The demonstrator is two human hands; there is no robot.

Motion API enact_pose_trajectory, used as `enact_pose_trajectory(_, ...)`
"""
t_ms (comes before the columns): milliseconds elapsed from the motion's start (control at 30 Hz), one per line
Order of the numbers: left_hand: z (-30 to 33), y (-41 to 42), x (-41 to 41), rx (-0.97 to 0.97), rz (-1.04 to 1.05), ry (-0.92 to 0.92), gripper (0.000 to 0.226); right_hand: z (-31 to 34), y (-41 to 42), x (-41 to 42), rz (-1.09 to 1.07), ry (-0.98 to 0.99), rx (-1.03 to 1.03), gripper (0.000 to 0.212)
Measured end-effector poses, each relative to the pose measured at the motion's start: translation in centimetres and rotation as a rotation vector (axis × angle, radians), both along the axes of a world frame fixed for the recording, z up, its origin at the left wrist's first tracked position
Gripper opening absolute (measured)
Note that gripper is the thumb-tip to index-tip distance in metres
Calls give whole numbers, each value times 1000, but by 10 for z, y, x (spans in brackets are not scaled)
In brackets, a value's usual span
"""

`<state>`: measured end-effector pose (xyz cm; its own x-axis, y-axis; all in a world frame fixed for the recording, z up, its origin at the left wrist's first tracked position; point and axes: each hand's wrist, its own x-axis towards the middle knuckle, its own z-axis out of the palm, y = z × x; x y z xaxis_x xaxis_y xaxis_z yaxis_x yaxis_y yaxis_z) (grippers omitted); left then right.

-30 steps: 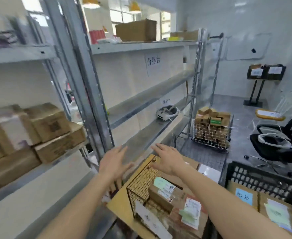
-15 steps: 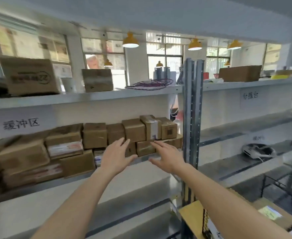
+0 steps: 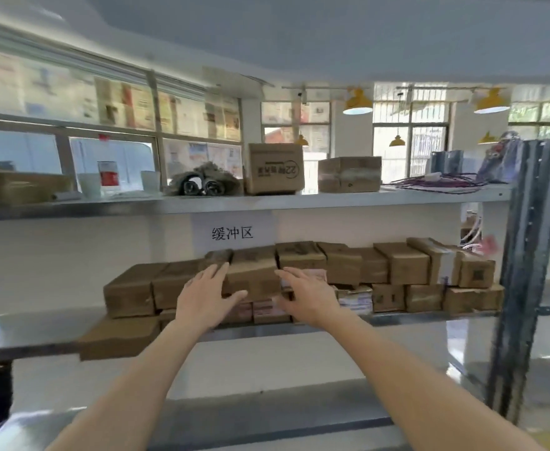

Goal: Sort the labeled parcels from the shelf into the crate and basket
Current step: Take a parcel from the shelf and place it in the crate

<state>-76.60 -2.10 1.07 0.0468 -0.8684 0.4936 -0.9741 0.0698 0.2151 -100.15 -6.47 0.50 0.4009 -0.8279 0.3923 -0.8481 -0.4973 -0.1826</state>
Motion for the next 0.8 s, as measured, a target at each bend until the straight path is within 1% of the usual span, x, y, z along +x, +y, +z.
enact_pose_trajectory(233, -17, 34, 149, 43, 121, 66, 87, -11, 12, 150, 75, 8, 43, 69)
enact_pose_trajectory(433, -31, 36, 239, 75, 191, 160, 87, -19, 3, 251, 123, -15, 91, 69)
enact_pose_trajectory(633, -41, -1, 299, 94, 223, 184, 81, -28, -35, 324, 127, 16, 100, 69)
enact_pose_trajectory(800, -43, -61, 338, 115, 168, 201, 83, -29, -91, 370, 75, 4, 112, 73)
